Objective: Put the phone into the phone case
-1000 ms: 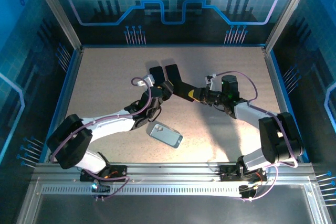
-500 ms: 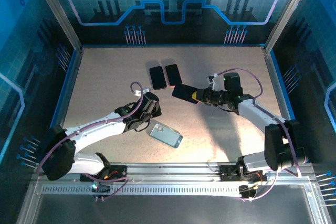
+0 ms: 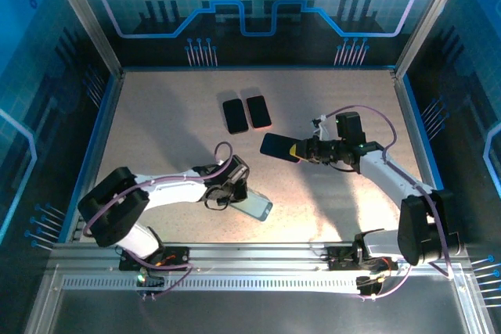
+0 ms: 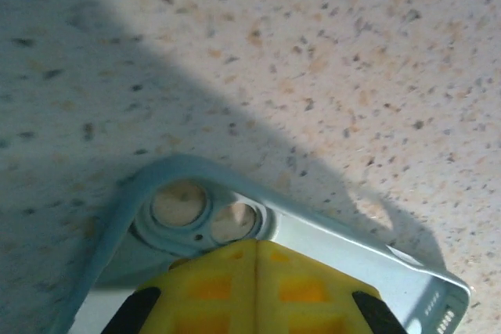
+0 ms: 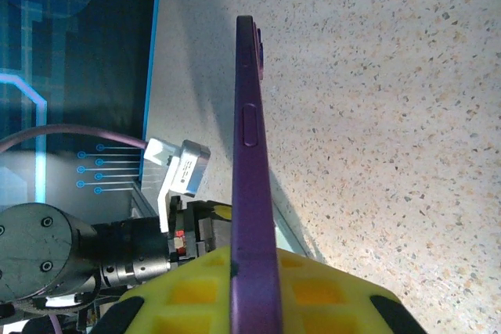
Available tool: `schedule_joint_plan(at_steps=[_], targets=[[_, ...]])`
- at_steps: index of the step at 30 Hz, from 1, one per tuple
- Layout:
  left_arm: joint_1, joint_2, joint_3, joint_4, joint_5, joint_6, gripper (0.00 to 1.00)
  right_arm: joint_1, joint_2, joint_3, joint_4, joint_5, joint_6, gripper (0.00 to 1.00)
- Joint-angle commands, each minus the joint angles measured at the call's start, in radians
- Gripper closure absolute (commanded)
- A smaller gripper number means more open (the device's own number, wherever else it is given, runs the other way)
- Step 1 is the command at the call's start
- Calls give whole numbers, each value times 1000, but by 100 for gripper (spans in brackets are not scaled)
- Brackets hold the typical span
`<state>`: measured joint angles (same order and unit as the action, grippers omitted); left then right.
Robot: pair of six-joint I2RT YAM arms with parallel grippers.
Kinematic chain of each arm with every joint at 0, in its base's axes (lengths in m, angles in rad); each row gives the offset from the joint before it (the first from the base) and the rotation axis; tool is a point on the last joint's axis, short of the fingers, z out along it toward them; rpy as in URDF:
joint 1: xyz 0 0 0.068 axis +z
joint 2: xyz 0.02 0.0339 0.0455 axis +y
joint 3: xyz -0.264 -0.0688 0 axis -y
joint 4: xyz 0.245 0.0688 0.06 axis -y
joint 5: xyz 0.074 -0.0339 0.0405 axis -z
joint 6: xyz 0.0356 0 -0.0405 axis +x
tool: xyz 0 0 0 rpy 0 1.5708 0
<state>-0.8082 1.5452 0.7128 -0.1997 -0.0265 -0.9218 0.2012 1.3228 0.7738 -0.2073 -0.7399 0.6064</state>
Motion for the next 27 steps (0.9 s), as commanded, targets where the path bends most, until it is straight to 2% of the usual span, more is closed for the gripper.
schedule_joint_plan(at_steps=[1, 8, 15, 21, 27], targets=[[-6, 72, -1, 37, 47, -39, 100, -22, -47, 14, -30, -21, -22, 100], [3, 175, 56, 56, -6, -64, 100, -34, -73, 0, -55, -10, -23, 100], [64, 239, 92, 87, -64, -120, 100, -53, -73, -11, -60, -17, -27, 100], [127, 243, 83, 96, -92, -155, 100, -59, -70, -18, -66, -24, -33, 100], [139, 201, 103, 91, -132, -135, 100, -59, -40, -32, -55, -38, -43, 100]])
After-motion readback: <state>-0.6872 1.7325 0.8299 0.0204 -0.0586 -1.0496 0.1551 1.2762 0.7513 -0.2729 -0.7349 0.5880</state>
